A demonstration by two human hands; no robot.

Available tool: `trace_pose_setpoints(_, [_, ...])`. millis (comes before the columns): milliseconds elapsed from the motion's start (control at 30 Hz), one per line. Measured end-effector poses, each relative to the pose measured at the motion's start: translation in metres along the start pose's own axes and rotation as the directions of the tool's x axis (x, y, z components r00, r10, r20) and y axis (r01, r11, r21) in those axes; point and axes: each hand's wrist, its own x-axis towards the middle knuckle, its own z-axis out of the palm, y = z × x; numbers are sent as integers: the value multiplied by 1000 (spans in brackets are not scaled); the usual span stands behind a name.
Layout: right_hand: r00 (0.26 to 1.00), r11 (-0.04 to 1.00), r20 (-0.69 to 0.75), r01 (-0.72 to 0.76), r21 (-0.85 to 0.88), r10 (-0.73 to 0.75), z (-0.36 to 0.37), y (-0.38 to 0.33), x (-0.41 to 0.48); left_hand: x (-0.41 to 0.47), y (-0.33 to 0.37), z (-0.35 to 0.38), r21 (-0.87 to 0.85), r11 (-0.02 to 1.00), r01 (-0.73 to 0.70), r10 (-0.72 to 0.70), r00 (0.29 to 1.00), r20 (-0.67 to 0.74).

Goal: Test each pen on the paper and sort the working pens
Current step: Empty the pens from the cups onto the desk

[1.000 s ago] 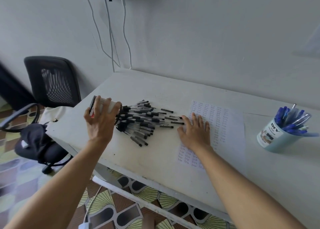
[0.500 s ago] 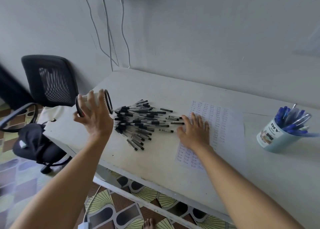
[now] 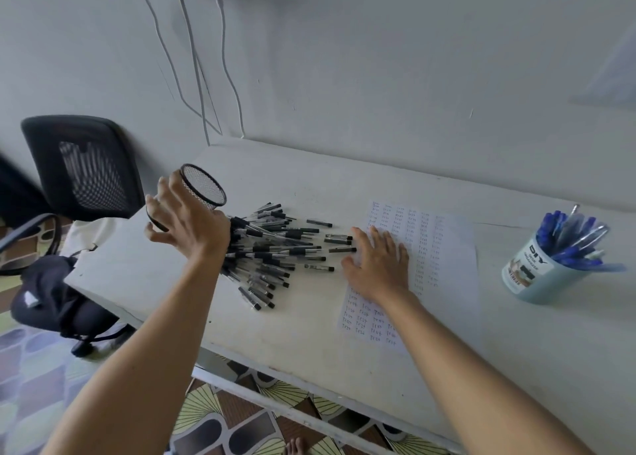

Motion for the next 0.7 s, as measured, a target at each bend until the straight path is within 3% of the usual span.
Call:
trace_pose_setpoints(100, [999,999,-34,2,43,-1,-5,3,2,-7,16,5,-126,978,-165,155,984,-87])
trace_pose_setpoints(167, [993,993,-115,28,116,-15,-9,8,2,-11,27,12,-260,905,-337,308,940,-145])
trace_pose_setpoints(267, [970,971,-244,74,227,-17,-19,19,1,-23,53,25,-458,768,-448,483,875,-45])
trace_pose_setpoints(400, [947,976,-318,32,216,39,-28,47,4,-46,99,41,-460,804,-378,497,851,169])
trace_pose_setpoints(533, [975,994,-194,-108,5,107,-30,76,7,-59,132,68,-590,799,-116,443,776,449])
trace_pose_setpoints(700, [986,986,-87,-148,-76,142,-32,89,3,-71,159,103,-525,847,-81,377,788,486])
